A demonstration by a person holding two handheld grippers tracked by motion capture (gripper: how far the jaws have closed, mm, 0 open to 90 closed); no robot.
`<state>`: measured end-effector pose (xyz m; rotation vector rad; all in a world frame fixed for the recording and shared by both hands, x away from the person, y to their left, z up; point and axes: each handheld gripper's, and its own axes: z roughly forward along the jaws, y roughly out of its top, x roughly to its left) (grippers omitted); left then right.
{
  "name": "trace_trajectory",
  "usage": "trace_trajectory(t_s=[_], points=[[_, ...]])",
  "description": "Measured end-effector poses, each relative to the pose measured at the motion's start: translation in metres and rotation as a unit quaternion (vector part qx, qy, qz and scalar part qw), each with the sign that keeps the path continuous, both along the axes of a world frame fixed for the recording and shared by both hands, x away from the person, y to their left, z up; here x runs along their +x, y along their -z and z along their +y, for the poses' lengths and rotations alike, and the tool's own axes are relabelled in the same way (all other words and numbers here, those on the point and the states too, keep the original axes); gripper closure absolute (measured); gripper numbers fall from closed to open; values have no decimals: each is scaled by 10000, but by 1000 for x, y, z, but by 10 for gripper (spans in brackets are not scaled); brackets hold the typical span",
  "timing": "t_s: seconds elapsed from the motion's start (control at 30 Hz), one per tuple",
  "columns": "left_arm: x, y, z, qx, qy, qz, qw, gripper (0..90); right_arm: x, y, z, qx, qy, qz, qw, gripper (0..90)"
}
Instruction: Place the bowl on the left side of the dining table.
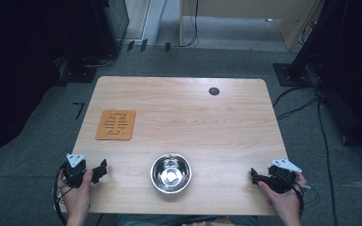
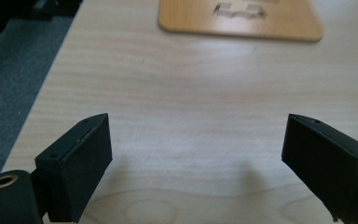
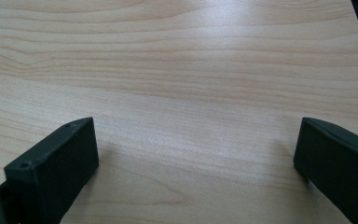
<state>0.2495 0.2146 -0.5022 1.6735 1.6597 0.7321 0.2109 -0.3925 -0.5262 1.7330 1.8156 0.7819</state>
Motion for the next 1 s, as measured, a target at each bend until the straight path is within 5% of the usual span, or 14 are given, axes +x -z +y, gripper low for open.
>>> trace_trajectory(t_s=[0.17, 0.4, 1.0], points=[[-6, -14, -20, -407, 344, -350, 9980, 84, -1, 0, 0, -6, -12, 1, 10000, 0], [-15, -27, -48, -601, 854, -566, 9929, 84, -3, 0, 0, -3, -16, -1, 10000, 0], [-15, -28, -101, -910, 1313, -433, 9862, 84, -2, 0, 0, -7, -31, -5, 10000, 0]])
